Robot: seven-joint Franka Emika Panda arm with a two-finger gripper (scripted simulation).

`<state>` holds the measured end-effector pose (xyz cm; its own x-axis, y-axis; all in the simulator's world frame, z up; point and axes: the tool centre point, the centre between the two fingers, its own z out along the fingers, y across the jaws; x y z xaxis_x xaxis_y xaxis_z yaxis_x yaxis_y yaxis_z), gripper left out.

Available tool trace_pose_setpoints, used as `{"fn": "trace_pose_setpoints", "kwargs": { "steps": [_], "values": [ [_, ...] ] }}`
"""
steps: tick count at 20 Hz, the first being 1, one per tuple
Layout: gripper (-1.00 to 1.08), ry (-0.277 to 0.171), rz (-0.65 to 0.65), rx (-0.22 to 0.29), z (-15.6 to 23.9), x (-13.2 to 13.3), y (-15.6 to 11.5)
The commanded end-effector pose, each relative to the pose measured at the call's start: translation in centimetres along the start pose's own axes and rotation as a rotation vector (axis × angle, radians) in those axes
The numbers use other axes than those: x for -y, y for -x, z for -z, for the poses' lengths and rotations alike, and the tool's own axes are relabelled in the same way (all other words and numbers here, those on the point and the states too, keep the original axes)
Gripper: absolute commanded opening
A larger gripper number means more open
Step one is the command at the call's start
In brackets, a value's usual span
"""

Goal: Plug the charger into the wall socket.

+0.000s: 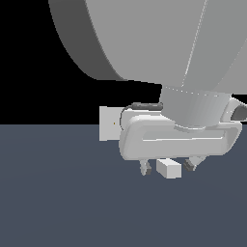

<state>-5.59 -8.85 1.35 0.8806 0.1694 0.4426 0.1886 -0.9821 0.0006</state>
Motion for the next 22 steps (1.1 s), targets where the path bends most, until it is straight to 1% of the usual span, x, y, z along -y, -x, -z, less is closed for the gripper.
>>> {"fn": "trace_pose_setpoints", "kwargs": {
  "steps": [1,2,11,17,22],
  "values": [
    [1.00,0.001,0.000,-0.001,-0.2,0.0,0.1],
    [-1.00,0.001,0.000,-0.001,-0.2,0.0,0.1],
    [-1.00,0.001,0.000,-0.001,-0.2,0.0,0.1],
    [-1.00,-0.002,0.001,-0.002,0.1,0.7,-0.4],
    [-1.00,0.003,-0.011,-0.003,0.7,1.9,-1.6]
  ]
}}
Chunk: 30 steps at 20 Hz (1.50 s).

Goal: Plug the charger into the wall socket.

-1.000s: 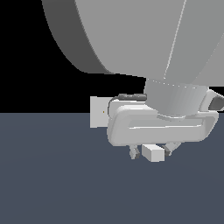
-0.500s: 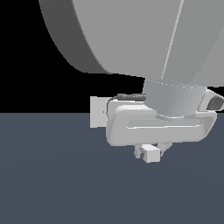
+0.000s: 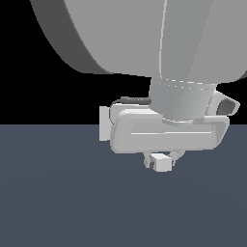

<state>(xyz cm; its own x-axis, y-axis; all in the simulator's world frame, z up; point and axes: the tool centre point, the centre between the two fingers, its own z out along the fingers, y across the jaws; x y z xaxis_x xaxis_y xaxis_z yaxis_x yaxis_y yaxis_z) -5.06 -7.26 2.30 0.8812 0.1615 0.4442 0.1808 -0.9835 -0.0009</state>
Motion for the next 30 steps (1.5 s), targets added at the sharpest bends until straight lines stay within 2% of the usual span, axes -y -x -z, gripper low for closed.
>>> {"fn": "trace_pose_setpoints", "kwargs": {
  "steps": [1,17,30],
  "values": [
    [-1.00,0.003,-0.006,-0.002,0.4,0.7,-0.8],
    [-1.00,0.030,-0.066,-0.005,3.3,6.3,-7.2],
    [-1.00,0.042,-0.083,-0.002,4.1,7.8,-9.1]
  ]
}}
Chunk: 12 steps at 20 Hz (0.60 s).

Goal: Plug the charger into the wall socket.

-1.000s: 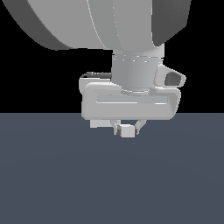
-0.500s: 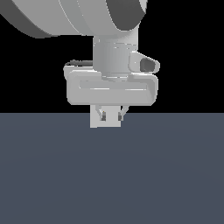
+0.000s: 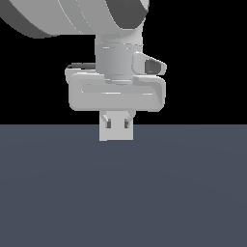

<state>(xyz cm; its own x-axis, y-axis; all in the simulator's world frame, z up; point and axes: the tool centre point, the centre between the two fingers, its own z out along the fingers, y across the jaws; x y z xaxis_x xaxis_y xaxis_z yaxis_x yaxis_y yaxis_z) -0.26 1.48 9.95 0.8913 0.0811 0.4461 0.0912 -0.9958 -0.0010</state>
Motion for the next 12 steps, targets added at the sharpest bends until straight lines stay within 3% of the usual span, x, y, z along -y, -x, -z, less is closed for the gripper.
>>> {"fn": "trace_pose_setpoints", "kwargs": {
  "steps": [1,12],
  "values": [
    [-1.00,0.001,-0.002,0.001,0.05,0.06,-0.12],
    [-1.00,0.002,-0.001,0.002,-0.20,0.05,-0.54]
  ]
}}
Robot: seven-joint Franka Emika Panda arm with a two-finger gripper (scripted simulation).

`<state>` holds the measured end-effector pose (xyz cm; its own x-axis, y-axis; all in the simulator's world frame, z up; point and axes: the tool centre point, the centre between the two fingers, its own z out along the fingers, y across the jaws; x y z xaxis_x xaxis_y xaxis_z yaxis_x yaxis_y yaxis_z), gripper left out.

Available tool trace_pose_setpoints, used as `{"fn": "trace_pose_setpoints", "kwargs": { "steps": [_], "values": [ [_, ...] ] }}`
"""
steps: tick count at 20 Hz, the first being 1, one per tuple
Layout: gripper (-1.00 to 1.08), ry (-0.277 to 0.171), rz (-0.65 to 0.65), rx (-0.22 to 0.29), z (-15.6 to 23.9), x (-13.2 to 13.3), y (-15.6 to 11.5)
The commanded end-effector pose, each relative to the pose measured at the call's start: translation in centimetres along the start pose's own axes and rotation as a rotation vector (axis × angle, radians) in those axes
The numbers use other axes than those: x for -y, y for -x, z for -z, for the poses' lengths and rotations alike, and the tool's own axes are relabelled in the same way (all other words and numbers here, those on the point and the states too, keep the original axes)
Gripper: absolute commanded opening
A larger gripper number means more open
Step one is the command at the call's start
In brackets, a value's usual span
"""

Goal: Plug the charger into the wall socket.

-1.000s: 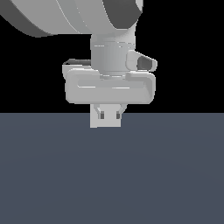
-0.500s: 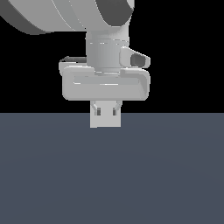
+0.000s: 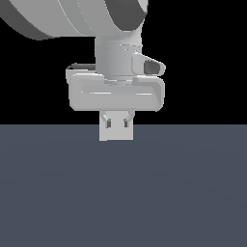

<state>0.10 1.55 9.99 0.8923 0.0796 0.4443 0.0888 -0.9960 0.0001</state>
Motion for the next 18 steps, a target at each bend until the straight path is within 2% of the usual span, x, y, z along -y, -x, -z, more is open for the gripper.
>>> {"fn": "trace_pose_setpoints", "kwargs": {
  "steps": [1,11,18],
  "values": [
    [-1.00,0.000,0.001,0.000,-0.2,0.0,-0.4],
    [-1.00,0.001,0.001,0.000,-1.7,0.0,-3.5],
    [-1.00,0.001,0.000,0.000,-2.1,0.0,-4.2]
  ]
}}
